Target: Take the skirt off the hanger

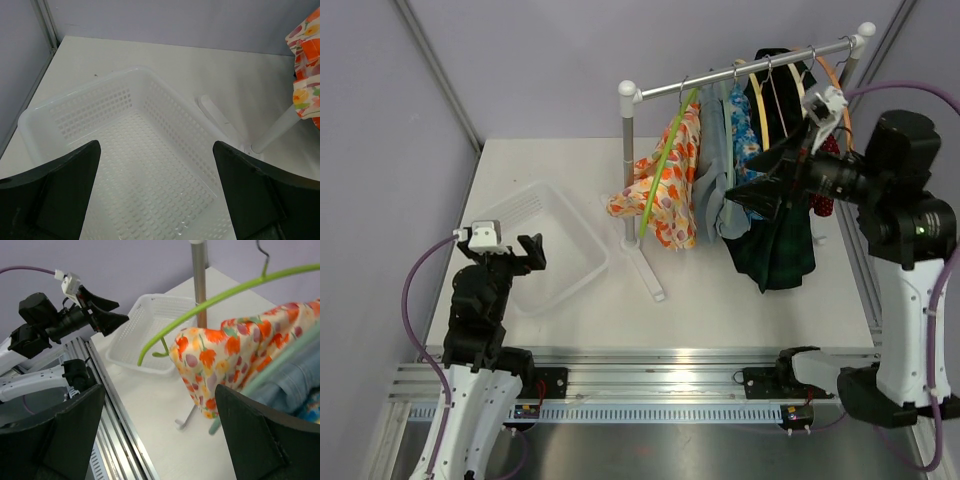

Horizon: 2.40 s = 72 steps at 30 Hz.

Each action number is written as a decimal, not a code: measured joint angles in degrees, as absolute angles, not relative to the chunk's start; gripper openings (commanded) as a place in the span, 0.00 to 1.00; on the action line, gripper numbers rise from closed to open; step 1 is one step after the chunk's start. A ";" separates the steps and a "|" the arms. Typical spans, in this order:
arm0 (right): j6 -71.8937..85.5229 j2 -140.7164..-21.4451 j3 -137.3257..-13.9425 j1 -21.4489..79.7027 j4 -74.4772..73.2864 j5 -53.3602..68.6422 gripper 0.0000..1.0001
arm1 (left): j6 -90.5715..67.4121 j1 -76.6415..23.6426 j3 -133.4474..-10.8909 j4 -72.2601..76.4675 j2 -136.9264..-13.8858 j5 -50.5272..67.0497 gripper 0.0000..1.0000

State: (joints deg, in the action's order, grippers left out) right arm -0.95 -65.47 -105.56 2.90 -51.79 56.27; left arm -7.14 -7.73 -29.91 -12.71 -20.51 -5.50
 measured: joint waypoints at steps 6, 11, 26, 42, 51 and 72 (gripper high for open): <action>0.10 -79.85 -117.89 21.67 -53.63 38.72 0.99 | -6.63 -7.73 -30.17 -13.06 -23.05 -5.13 0.99; 2.33 -87.33 -118.34 35.35 -52.51 12.32 0.99 | -6.31 -7.75 -30.41 -13.58 -24.32 -4.78 0.99; 9.47 -96.51 -118.83 47.79 -46.09 -33.26 0.79 | -6.26 -7.79 -31.07 -13.63 -24.49 -2.70 0.99; 1.98 -93.89 -116.01 48.05 -44.40 -36.80 0.00 | -6.26 -7.84 -31.07 -13.61 -24.34 -1.65 0.99; -4.69 -92.53 -122.23 47.33 -46.37 -34.70 0.00 | -6.33 -7.84 -31.07 -13.13 -24.34 3.77 0.99; -3.07 -67.02 -102.21 35.20 -51.53 -1.08 0.00 | -13.89 -15.42 -32.29 0.69 -27.53 21.98 0.99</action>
